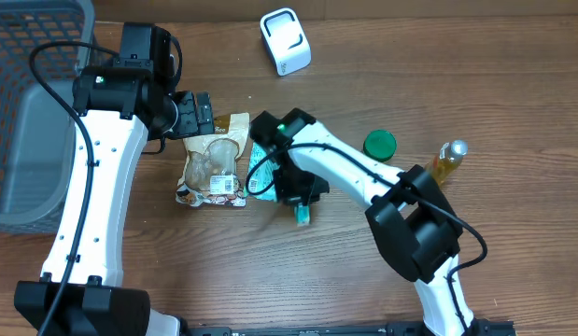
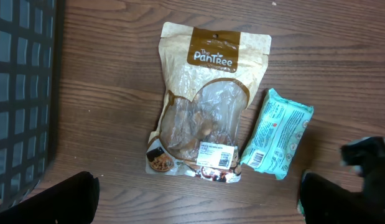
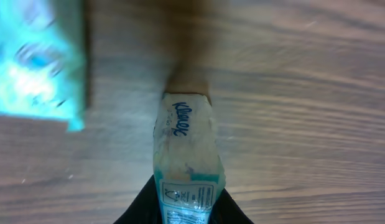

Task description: Scan the item barcode

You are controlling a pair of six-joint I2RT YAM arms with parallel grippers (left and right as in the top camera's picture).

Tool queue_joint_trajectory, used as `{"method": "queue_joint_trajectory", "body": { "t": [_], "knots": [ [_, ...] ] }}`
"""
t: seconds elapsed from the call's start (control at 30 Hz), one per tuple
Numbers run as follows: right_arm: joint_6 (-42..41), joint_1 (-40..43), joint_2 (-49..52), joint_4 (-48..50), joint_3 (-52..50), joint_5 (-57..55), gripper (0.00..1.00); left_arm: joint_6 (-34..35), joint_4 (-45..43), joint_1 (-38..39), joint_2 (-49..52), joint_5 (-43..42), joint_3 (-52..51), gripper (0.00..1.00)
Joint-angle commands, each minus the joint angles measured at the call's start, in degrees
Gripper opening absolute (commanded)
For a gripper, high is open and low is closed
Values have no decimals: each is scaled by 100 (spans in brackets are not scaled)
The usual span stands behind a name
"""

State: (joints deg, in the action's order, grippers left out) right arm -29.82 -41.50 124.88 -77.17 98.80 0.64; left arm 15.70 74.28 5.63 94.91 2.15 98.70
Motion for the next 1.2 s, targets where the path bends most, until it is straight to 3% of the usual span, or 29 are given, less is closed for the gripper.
{"method": "queue_joint_trajectory", "body": {
  "t": [0.0, 0.5, 0.57, 0.63, 0.7, 0.97, 1.17],
  "knots": [
    [-42, 304, -90, 20, -26, -232, 18, -48, 0, 7, 44, -28, -9, 99],
    [-39, 761, -90, 63, -26, -232, 19, -48, 0, 7, 44, -28, -9, 100],
    [-39, 761, -90, 63, -26, -232, 24, -48, 0, 7, 44, -28, -9, 100],
    [-39, 761, -90, 61, -26, -229, 38, -48, 0, 7, 44, -28, -9, 100],
    [-39, 761, -90, 61, -26, -229, 42, -48, 0, 7, 44, -28, -9, 99],
    [-42, 761, -90, 31, -4, -136, 43, -48, 0, 7, 44, -28, -9, 99],
    [-7, 761, -90, 0, 125, 562, 43, -48, 0, 7, 44, -28, -9, 99]
  ]
}}
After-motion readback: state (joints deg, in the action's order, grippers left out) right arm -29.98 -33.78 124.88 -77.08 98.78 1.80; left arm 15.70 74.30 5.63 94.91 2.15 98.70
